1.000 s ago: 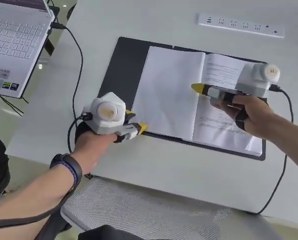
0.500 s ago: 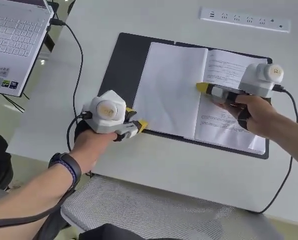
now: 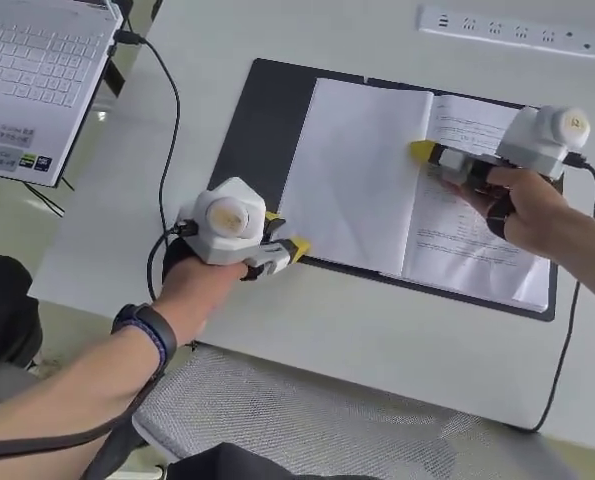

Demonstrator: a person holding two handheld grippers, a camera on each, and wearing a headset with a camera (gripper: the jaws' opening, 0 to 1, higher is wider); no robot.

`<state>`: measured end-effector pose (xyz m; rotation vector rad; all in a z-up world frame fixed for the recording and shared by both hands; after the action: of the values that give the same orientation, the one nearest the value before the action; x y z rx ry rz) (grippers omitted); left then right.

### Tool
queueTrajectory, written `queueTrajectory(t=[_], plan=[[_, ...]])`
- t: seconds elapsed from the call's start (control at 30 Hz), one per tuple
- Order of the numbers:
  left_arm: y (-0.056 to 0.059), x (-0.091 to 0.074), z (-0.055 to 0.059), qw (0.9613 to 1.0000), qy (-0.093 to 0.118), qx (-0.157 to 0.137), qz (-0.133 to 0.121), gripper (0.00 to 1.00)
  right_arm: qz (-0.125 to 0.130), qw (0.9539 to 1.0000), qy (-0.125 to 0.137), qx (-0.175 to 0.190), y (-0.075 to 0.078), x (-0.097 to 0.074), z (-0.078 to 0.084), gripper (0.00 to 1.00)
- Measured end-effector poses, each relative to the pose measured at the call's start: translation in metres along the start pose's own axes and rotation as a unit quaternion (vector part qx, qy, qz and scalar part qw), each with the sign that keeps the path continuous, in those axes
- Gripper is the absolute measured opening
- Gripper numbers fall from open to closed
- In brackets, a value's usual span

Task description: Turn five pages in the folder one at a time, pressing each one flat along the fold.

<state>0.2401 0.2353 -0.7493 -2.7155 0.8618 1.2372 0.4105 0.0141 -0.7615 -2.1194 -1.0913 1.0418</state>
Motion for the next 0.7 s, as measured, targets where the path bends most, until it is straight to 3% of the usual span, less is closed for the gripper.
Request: queueTrajectory(t=[0.13,0.23,0.33,0.7], plan=[[0.0,-0.001,0.0,1.0,0.0,-0.002,0.001,0.28,-0.003,0.9989,0.029,0.037,0.002,0.001,-0.006,0.0],[0.0,-0.001,0.0,1.0,-0.001,-0.001,0.002,0.28,-0.005,0.998,0.043,0.045,0.024,0.006,-0.015,0.0],[0.0,-0.002,-0.001,1.0,-0.001,-0.001,0.002,0.28,-0.003,0.9964,0.06,0.06,0.031,0.011,-0.023,0.0],[0.001,-0.003,-0.001,1.0,0.001,-0.002,0.001,0.27,0.017,0.994,0.078,0.075,0.051,0.029,-0.055,0.0]])
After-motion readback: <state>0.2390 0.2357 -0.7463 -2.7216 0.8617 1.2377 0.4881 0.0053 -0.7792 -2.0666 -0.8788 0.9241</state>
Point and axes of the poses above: the centre of the closed fingertips' face, and the gripper's own axes: x roughly forward along the fingers, y roughly to its right, z roughly out of its underside, the point moved 8 cm from there along -x, roughly backward along the fingers, and after that the axes turned 2 degrees about -y, right-handed, at the moved point
